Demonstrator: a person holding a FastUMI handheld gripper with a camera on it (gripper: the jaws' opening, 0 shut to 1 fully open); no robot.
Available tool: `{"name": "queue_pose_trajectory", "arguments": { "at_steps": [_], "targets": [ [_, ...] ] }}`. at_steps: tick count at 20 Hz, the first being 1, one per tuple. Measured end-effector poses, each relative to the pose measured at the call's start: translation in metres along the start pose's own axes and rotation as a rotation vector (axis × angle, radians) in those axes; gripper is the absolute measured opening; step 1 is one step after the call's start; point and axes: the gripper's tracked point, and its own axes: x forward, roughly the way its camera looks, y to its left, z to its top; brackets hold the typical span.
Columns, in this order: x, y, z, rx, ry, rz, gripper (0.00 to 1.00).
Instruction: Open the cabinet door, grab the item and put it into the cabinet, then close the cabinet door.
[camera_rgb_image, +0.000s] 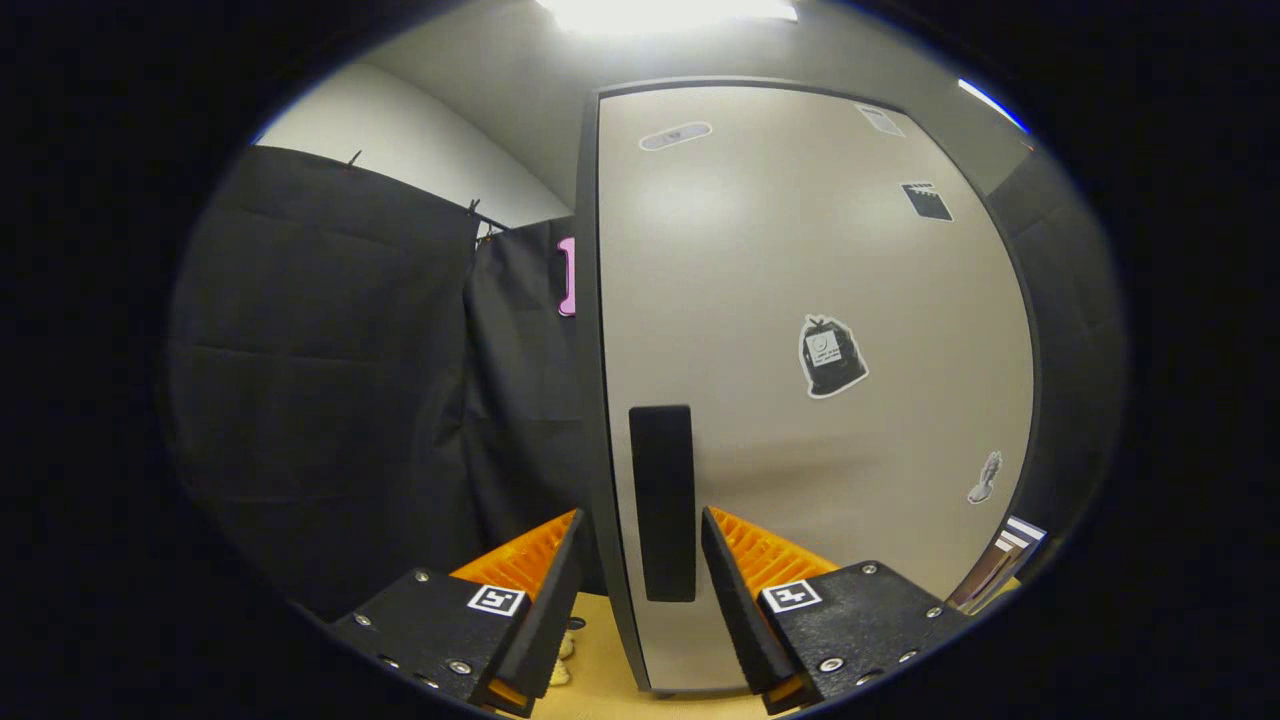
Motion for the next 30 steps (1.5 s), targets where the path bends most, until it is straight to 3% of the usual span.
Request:
{"name": "queue_pose_trajectory", "arguments": {
  "at_steps": [4,5,6,10,21,30],
  "targets": [
    [0.025,-0.011,-0.011,0.042,0.059,-0.076,0.54],
    [0.028,-0.013,-0.018,0.061,0.093,-0.073,0.5],
    [0.031,-0.012,-0.013,0.072,0.068,-0.058,0.36],
    [0.02,-0.01,-0.014,0.009,0.089,0.002,0.17],
    [0.005,-0.016,-0.017,0.016,0.117,0.164,0.16],
    [0.012,-0.025,-0.022,0.02,0.133,0.219,0.16]
  ]
}}
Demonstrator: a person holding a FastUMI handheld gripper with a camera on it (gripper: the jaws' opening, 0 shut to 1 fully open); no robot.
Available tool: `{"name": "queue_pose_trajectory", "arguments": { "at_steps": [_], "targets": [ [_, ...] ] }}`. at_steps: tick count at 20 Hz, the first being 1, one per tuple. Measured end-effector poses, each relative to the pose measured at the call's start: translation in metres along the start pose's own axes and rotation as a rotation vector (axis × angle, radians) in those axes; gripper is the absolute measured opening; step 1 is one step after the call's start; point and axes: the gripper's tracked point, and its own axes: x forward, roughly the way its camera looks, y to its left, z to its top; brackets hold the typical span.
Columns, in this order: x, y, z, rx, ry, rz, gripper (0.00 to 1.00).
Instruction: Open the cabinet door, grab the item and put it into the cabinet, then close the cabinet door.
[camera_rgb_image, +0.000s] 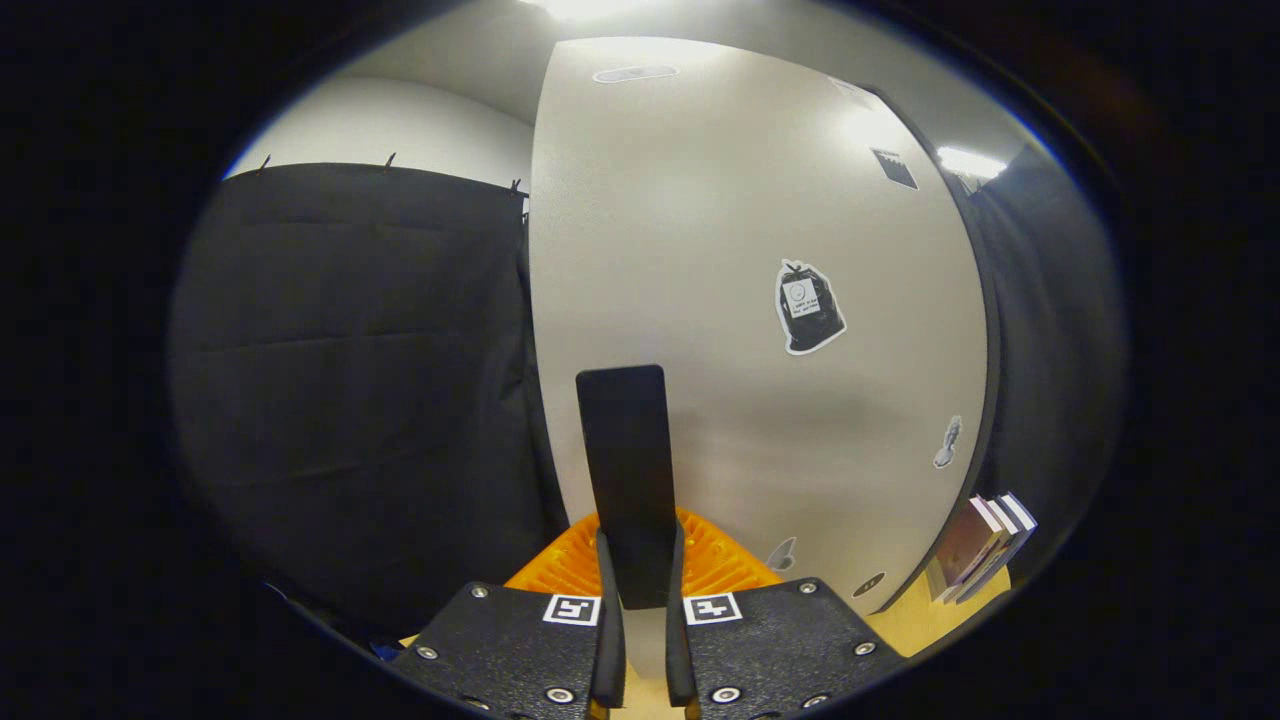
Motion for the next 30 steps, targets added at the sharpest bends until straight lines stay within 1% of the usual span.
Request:
{"name": "queue_pose_trajectory", "arguments": {
  "at_steps": [4,10,16,23,30],
  "targets": [
    [-0.001,-0.002,0.001,-0.01,-0.01,0.011,0.16],
    [-0.016,0.002,0.007,-0.016,-0.019,0.009,0.16],
    [-0.033,-0.009,0.012,-0.012,-0.02,-0.02,0.17],
    [-0.054,-0.032,0.015,-0.023,-0.02,-0.108,0.17],
    [-0.076,-0.063,0.016,-0.04,-0.03,-0.236,0.16]
  ]
}}
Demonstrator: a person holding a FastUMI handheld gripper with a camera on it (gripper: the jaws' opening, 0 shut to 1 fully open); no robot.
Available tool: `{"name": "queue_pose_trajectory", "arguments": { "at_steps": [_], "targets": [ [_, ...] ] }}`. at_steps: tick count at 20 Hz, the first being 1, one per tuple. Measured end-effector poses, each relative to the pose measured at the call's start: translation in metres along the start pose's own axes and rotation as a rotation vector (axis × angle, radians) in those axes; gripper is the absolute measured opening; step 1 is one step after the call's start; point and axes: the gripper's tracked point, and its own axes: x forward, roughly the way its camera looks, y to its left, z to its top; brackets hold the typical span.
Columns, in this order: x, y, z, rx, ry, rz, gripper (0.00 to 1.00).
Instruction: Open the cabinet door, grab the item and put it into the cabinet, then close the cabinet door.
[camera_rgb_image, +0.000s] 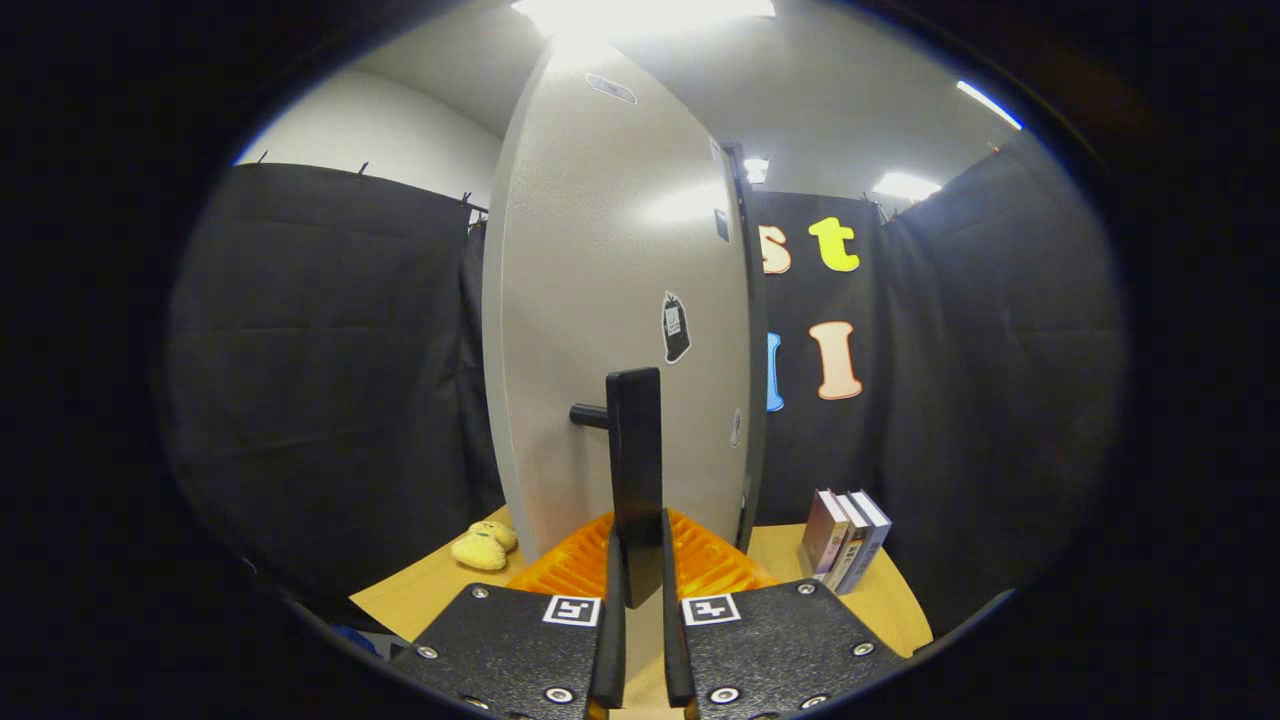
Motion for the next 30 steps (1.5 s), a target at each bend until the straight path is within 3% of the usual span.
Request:
{"name": "queue_pose_trajectory", "arguments": {
  "at_steps": [9,17,24,25,28,30],
  "targets": [
    [-0.011,-0.044,-0.001,0.012,-0.016,-0.189,0.15],
    [-0.045,-0.097,-0.001,0.025,-0.047,-0.374,0.09],
    [-0.079,-0.065,0.005,-0.054,-0.195,-0.422,0.31],
    [-0.081,-0.052,0.003,-0.062,-0.217,-0.416,0.39],
    [-0.084,-0.02,-0.009,-0.066,-0.273,-0.404,0.94],
    [-0.079,0.001,-0.022,-0.051,-0.281,-0.382,0.95]
  ]
}}
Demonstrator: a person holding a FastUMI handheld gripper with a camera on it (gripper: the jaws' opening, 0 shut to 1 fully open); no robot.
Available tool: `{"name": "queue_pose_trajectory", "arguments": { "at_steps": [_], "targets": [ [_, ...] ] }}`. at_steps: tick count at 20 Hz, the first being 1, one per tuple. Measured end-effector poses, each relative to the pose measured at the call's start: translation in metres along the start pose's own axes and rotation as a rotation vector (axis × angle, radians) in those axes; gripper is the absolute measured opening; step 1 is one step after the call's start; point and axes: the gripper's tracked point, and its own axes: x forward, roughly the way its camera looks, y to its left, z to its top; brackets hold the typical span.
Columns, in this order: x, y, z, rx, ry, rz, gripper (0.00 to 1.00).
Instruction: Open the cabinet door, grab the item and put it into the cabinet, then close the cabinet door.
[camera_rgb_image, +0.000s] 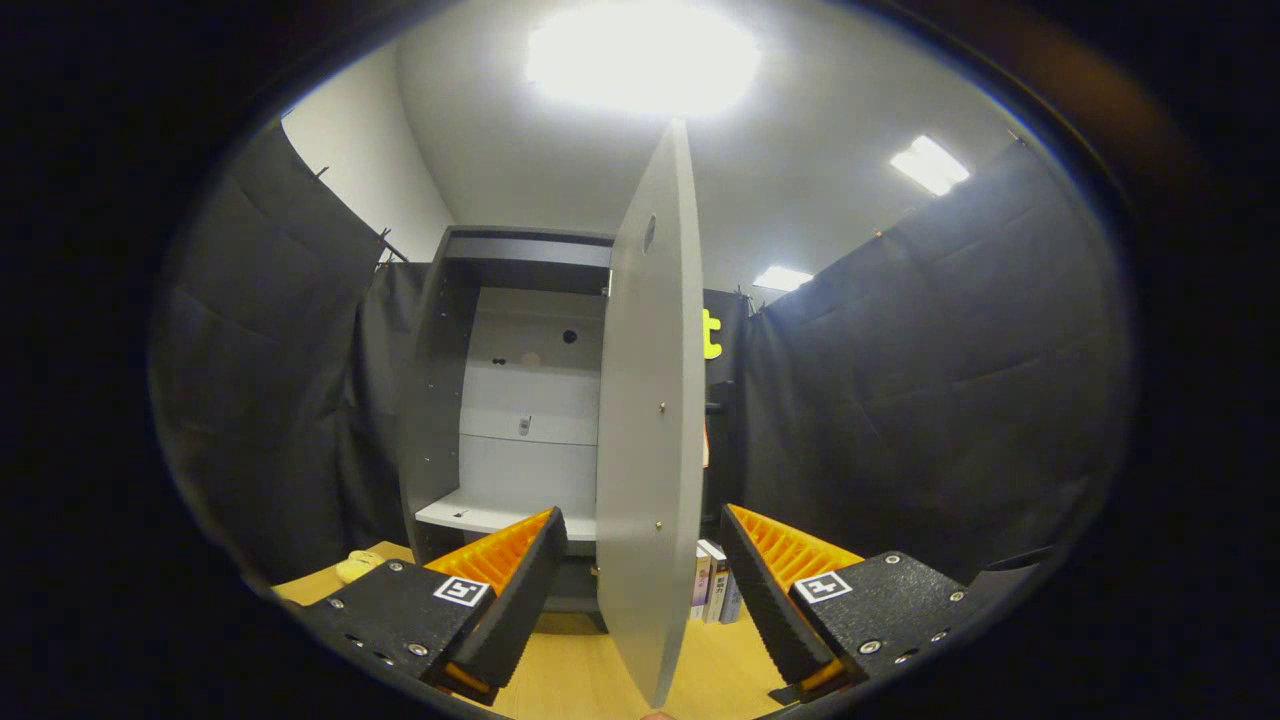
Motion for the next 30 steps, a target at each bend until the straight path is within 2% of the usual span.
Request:
{"name": "queue_pose_trajectory", "arguments": {
  "at_steps": [5,16,21,30],
  "targets": [
    [-0.012,0.062,-0.043,0.106,0.049,0.101,0.95],
    [-0.036,0.191,-0.143,0.217,0.163,0.28,0.94],
    [-0.045,0.243,-0.194,0.247,0.238,0.344,0.95],
    [-0.069,0.313,-0.279,0.198,0.394,0.429,0.94]
  ]
}}
